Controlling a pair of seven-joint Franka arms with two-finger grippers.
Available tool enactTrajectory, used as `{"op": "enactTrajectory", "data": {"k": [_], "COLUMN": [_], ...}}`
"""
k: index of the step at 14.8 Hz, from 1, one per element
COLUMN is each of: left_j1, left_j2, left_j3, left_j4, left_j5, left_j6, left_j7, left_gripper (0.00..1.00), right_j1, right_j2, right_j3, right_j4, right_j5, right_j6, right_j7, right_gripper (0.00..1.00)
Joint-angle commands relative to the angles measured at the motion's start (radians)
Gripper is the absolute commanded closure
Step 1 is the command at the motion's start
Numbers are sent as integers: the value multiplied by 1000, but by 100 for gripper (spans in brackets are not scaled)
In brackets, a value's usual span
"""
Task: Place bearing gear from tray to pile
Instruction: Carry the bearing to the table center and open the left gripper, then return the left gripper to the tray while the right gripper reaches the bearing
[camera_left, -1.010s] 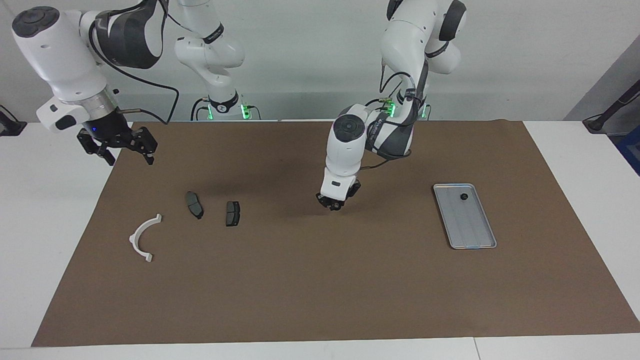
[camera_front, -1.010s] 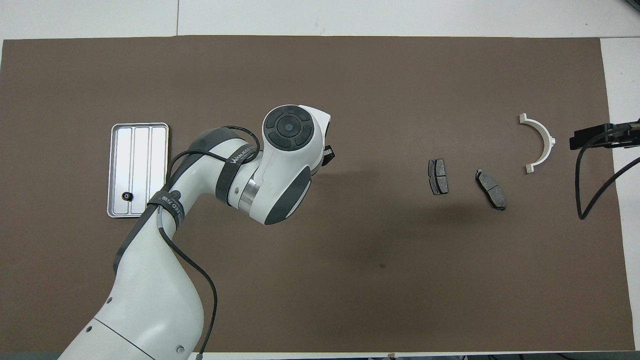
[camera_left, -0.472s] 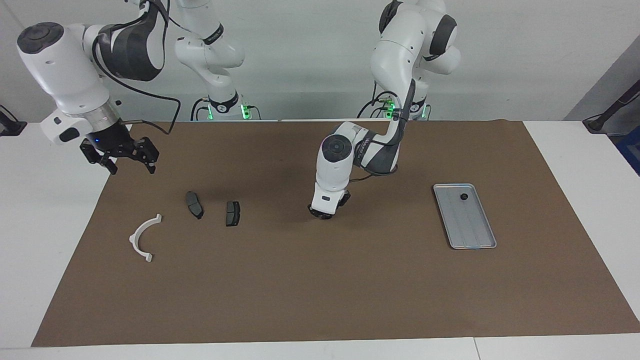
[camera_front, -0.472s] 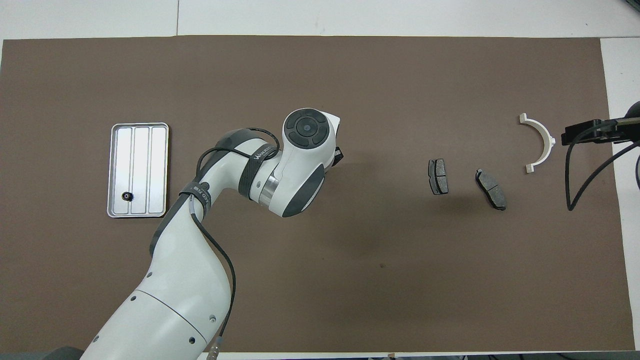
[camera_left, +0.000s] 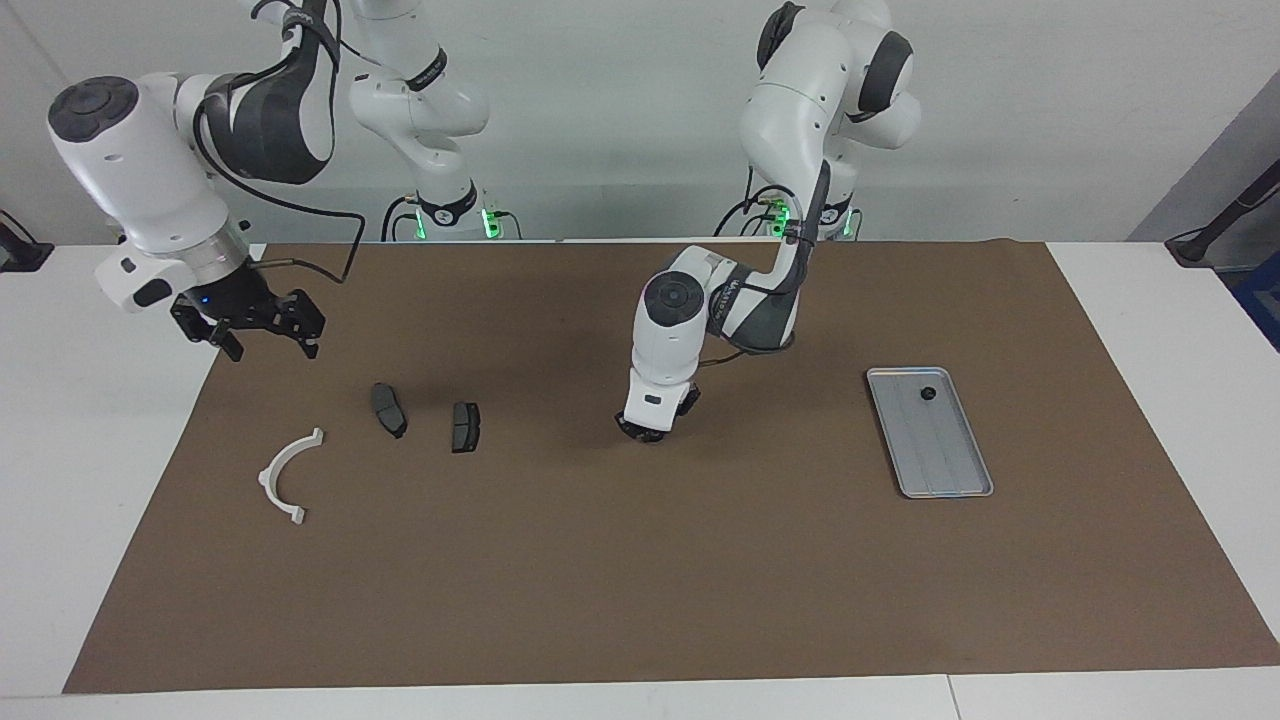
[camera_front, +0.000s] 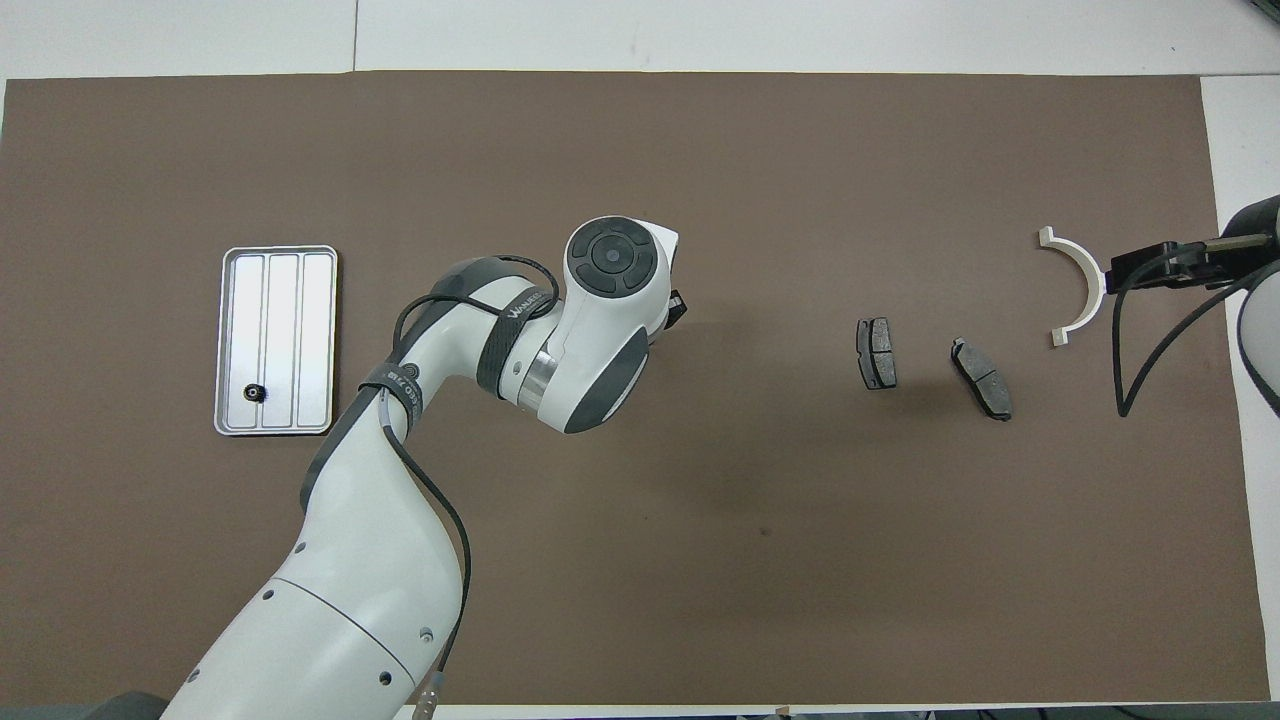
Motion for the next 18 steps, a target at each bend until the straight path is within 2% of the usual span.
{"op": "enactTrajectory", "data": {"k": [1, 4, 7, 11, 13, 16, 18], "left_j1": [-17, -3, 47, 99, 144, 230, 297], "left_j2": [6, -2, -72, -119, -168, -289, -350], "left_j3": [20, 21, 29, 30, 29, 29, 29], "left_j4": [-1, 6, -14, -47, -115, -263, -323], "left_j5": [-7, -10, -7, -7, -7, -7, -7], "left_j6": [11, -10, -67, -163, -165, -147, -154], "left_j7": [-21, -21, -9, 78, 230, 365, 490], "left_gripper": [0, 0, 0, 0, 0, 0, 0], "right_j1": [-17, -19, -17, 15, 67, 190, 274], "right_j2": [8, 19, 34, 146, 192, 222, 228], "right_j3": [8, 8, 8, 16, 16, 16, 16], "right_j4": [-11, -15, -43, 36, 72, 66, 63], "right_j5": [-5, 6, 6, 6, 6, 2, -6], "right_j6": [37, 55, 112, 152, 166, 178, 181], "right_j7": [-32, -31, -23, 21, 81, 252, 390], "right_gripper": [0, 0, 0, 0, 0, 0, 0]}}
